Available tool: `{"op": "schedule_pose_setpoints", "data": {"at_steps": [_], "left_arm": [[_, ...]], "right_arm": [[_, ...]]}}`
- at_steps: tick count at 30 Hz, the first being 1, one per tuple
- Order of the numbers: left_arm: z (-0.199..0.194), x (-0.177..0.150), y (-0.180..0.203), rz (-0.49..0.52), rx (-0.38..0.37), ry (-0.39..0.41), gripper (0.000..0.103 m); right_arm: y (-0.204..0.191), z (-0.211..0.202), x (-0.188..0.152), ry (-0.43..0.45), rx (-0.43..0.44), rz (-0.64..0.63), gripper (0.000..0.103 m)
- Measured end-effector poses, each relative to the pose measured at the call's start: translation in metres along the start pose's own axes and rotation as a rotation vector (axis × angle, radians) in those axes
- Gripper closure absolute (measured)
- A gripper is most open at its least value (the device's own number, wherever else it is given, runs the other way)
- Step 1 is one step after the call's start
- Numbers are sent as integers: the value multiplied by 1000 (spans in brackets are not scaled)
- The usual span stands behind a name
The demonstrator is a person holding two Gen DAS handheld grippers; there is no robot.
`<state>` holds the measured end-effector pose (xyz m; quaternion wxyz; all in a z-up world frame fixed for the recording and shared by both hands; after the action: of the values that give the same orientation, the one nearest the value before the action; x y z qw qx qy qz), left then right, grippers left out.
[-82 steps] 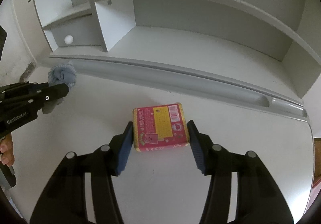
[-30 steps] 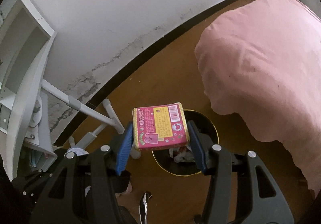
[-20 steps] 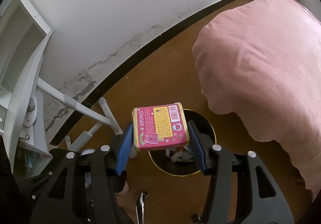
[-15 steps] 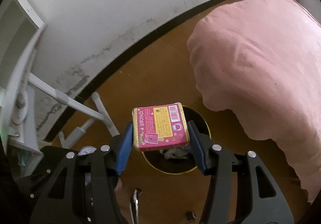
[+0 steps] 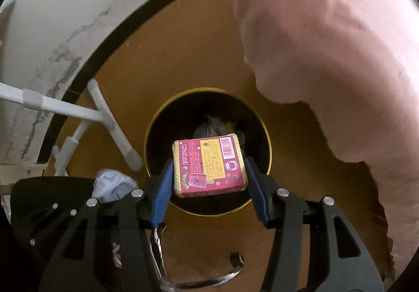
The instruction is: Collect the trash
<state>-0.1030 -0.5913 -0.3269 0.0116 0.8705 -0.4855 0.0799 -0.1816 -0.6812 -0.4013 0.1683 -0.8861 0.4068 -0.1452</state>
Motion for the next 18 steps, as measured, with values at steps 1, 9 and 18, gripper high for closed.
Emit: {"op": "schedule_pose_setpoints", "data": {"at_steps": [1,9,18], "left_arm": [[5,2,-1,-2,-4,-7,82],[5,11,4,-38,-3,86,8],[-78,-13,45,35,-10,360,6]], "right_arm": [[1,4,0,-6,0,6,50],[10,-1,1,38,25,69,19],[12,-107,5,365,-276,118,8]]}}
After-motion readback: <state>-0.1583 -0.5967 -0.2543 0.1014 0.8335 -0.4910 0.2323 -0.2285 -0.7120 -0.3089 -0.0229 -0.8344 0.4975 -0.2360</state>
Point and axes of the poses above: each gripper's, at about its wrist camera, not at the fingertips, and z roughly the way its jaws point, y to its right, x to its top, the point moved 1 cm from there along z, roughly the way its jaws point, and after that the axes turned 15 degrees about x, right-handed, at the moved point
